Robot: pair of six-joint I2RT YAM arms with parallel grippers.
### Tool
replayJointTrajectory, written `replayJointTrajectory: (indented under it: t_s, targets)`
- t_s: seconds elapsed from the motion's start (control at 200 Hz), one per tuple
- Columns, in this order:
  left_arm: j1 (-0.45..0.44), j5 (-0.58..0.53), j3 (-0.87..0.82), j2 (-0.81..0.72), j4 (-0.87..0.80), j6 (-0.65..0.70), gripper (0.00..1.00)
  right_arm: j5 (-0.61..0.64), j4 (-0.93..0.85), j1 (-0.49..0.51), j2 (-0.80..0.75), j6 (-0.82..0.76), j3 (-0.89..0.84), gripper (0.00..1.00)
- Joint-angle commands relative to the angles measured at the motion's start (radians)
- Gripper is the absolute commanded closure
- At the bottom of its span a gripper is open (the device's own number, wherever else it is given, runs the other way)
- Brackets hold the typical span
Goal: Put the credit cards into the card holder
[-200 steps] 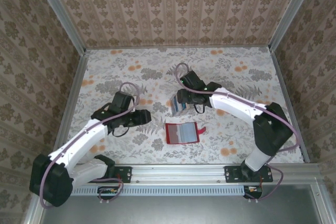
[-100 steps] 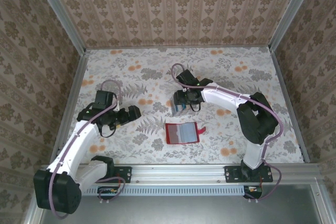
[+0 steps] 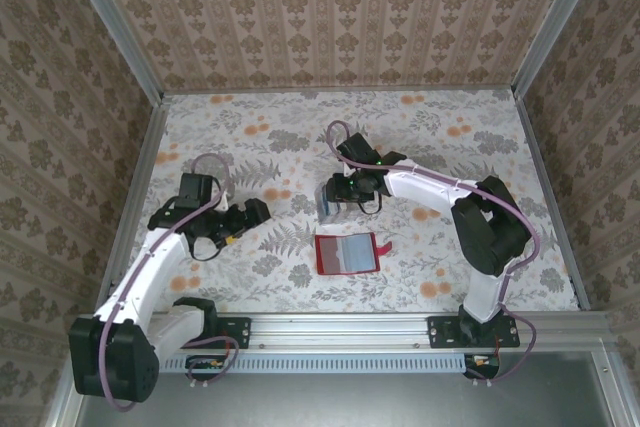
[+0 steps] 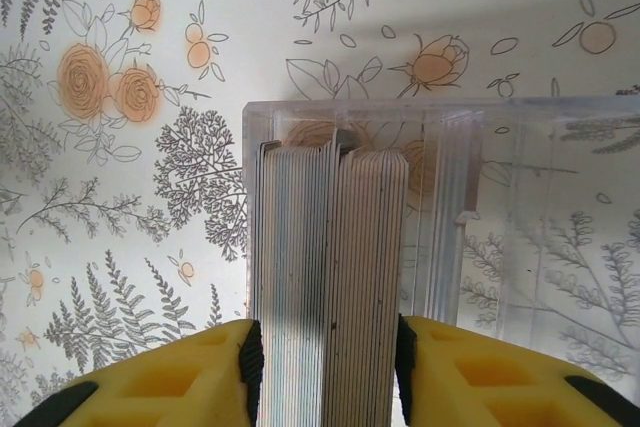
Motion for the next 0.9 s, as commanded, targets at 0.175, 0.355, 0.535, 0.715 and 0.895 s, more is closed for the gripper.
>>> replayJointTrajectory:
  t_s: [0.175, 0.355, 0.535, 0.715, 0.895]
  targets:
    - [0.01, 0.002, -0.019, -0.041, 0.053, -0.035, 0.02, -0.082, 0.089, 0.0, -0.08, 0.02, -0.057, 0.62]
    - [0.009, -0.006, -0.025, -0.035, 0.058, -0.045, 0.02, -0.09, 0.101, 0.0, -0.098, 0.023, -0.08, 0.68]
    - [0.009, 0.003, -0.038, -0.016, 0.065, -0.046, 0.02, -0.086, 0.098, 0.0, -0.094, 0.021, -0.084, 0.76]
    - [0.009, 0.01, -0.051, -0.018, 0.079, -0.058, 0.03, -0.069, 0.083, 0.0, -0.099, 0.017, -0.091, 0.88]
    - [0.009, -0.005, -0.035, 0.0, 0.045, -0.038, 0.03, -0.046, 0.07, 0.0, -0.139, -0.009, -0.103, 0.91]
